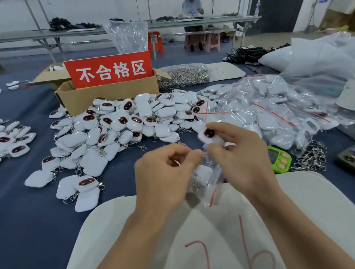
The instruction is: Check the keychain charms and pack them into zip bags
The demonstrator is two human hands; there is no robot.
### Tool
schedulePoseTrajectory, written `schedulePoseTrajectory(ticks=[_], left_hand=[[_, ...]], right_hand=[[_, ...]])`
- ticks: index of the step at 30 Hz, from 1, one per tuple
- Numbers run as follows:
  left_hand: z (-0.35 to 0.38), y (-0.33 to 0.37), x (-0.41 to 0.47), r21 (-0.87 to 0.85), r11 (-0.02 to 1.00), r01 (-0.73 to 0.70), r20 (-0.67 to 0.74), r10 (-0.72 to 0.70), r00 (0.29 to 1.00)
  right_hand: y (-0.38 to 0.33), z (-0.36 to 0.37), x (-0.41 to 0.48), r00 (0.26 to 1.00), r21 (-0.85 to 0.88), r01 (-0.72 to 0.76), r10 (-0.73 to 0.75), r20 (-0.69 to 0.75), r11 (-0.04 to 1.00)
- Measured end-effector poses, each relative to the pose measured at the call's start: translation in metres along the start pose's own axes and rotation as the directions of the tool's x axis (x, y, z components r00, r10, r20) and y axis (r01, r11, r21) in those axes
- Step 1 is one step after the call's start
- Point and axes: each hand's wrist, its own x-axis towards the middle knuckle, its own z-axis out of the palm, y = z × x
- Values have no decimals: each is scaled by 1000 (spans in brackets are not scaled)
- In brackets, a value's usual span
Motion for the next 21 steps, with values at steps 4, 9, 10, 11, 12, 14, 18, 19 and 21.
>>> schedulePoseTrajectory(ticks=[4,9,10,11,12,14,18,19,21], left_hand=[[13,7,-13,508,836,-208,215,110,970],[11,5,-9,520,846,-119,149,47,988],[10,5,-9,441,895,-59,94,19,995],[10,4,-9,357,934,-4,47,-14,999],[10,5,-8,286,958,35,-2,-37,999],[10,6,-7,209,976,62,-94,-43,995],[11,6,-9,171,985,-18,-134,42,990],[10,6,-9,180,983,-30,-137,55,989],[8,5,-8,189,982,-21,-158,51,986]], right_hand=[[7,-13,15,964,255,-195,233,-126,947],[3,-22,17,940,485,-290,342,-19,825],[3,-24,16,946,486,-297,321,36,822],[2,-25,15,952,469,-302,289,103,830],[1,-24,13,953,437,-303,258,160,847],[-1,-16,7,954,338,-284,229,195,897],[-5,10,-10,965,296,-224,169,200,929],[-8,14,-14,957,320,-229,152,248,919],[-14,15,-17,904,374,-288,122,409,882]])
